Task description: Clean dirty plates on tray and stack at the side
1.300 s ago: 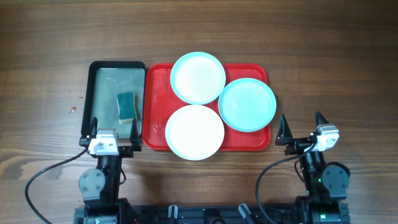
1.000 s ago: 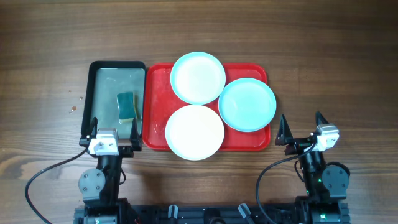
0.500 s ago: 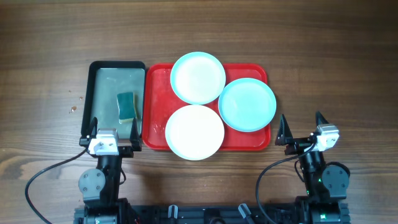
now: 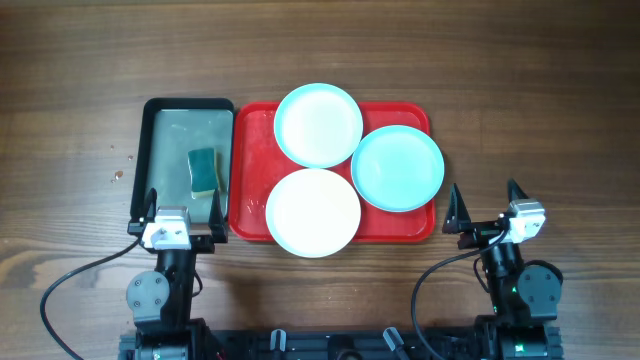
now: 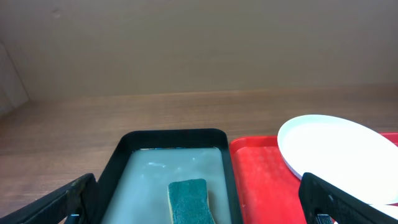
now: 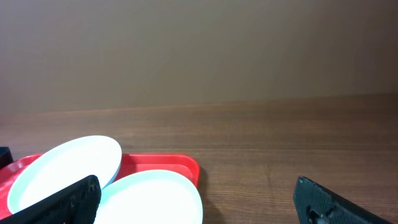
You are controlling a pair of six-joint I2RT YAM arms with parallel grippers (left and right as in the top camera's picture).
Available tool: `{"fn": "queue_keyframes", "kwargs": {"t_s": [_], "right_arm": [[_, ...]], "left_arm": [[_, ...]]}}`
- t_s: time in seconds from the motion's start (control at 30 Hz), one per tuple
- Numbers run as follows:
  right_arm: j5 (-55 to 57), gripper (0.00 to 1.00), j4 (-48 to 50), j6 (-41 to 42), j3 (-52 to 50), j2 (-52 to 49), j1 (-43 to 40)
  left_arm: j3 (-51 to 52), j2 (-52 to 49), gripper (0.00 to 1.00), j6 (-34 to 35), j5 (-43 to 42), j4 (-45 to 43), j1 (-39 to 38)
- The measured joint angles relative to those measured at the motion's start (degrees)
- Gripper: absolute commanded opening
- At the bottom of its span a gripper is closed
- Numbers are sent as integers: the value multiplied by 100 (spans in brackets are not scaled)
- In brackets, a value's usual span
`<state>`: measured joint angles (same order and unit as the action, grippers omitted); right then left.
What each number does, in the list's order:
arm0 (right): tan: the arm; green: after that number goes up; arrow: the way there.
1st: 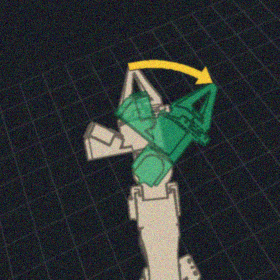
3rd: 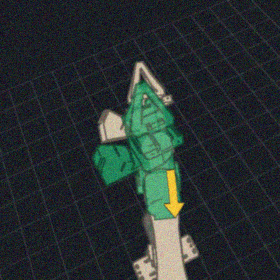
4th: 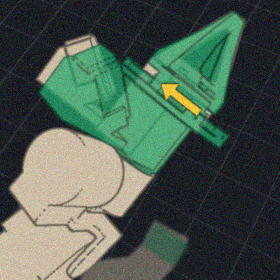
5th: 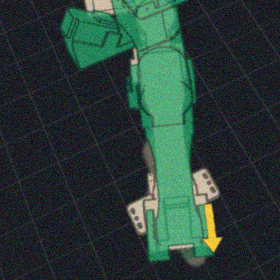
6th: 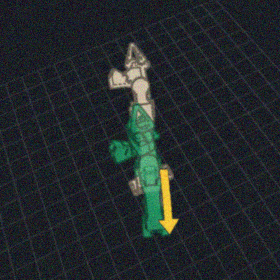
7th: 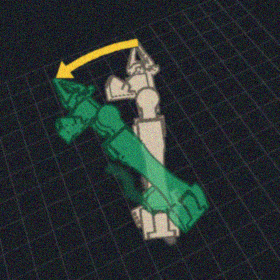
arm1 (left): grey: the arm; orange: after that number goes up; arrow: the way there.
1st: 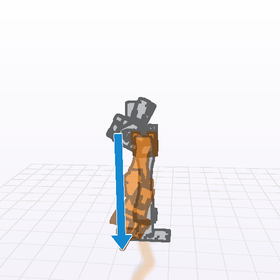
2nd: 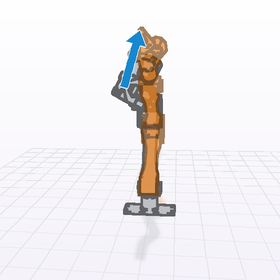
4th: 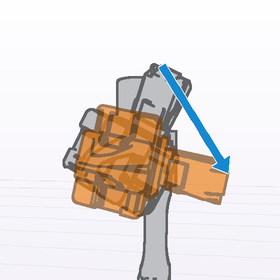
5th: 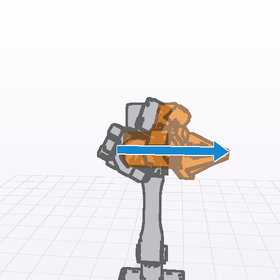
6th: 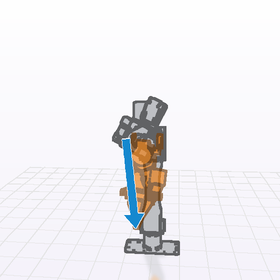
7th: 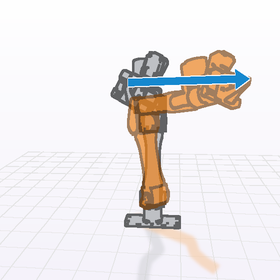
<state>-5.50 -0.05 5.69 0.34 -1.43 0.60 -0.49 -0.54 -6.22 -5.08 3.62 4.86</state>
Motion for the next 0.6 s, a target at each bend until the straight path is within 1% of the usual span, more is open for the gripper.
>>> {"fn": "queue_keyframes", "kwargs": {"t_s": [0.5, 0.57, 0.6], "right_arm": [[0, 100, 2, 2, 0, 0, 0], [0, 100, 4, 90, 0, 0, 0], [0, 100, 4, 273, 0, 0, 0]], "left_arm": [[0, 0, 100, 0, 0, 0, 0], [0, 0, 100, 0, 0, 0, 0], [0, 0, 100, 0, 0, 0, 0]]}}
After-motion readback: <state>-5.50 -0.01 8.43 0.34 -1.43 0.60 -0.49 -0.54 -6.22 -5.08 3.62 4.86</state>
